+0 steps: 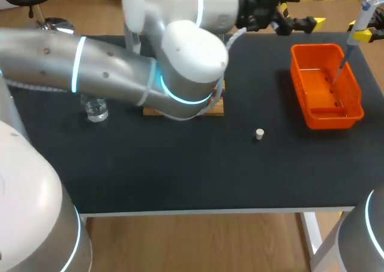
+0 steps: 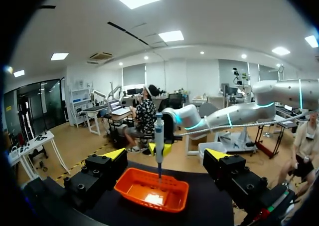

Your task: Invert the test tube, pick up the pipette, mount the tip to pipette, aspirate from beaker and dispense into the tube, eject the tip, return the pipette, and cap with the stopper.

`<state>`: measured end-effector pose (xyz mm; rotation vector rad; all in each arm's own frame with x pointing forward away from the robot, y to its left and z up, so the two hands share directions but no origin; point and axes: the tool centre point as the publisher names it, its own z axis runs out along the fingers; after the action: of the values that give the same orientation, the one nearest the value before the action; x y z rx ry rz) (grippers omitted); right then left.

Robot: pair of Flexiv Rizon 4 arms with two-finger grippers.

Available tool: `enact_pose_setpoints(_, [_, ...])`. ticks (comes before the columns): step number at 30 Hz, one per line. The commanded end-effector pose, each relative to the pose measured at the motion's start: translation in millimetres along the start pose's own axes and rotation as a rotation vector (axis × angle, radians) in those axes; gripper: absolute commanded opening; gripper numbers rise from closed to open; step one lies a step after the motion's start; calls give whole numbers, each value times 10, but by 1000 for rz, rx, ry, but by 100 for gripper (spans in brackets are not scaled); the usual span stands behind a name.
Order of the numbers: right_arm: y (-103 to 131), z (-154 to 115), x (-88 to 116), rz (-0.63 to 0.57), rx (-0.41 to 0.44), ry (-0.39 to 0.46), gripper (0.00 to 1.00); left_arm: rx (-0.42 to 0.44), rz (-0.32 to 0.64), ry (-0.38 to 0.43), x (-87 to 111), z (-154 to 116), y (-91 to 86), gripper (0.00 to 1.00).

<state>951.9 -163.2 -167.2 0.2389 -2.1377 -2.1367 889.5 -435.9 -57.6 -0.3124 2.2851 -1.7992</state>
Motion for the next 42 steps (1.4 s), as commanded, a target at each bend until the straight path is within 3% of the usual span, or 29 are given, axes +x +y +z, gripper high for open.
enact_pose_setpoints(1, [-6, -35, -27, 0, 0, 10, 0, -22, 0, -7, 8, 392, -34, 100])
enact_pose_setpoints(2, [-6, -35, -27, 0, 0, 10, 0, -22, 0, -7, 8, 392, -34, 95])
enact_pose_setpoints(3, [-6, -35, -27, 0, 0, 10, 0, -22, 0, -7, 8, 392, -34, 51])
enact_pose_setpoints(5, [-6, -35, -27, 0, 0, 10, 0, -22, 0, -7, 8, 392, -34, 0])
enact_pose_setpoints(25, [-6, -35, -27, 0, 0, 10, 0, -22, 0, -7, 8, 392, -34, 0])
enact_pose_setpoints(42, [-6, -35, -27, 0, 0, 10, 0, 6, 23, 36, -6, 814, -181, 0])
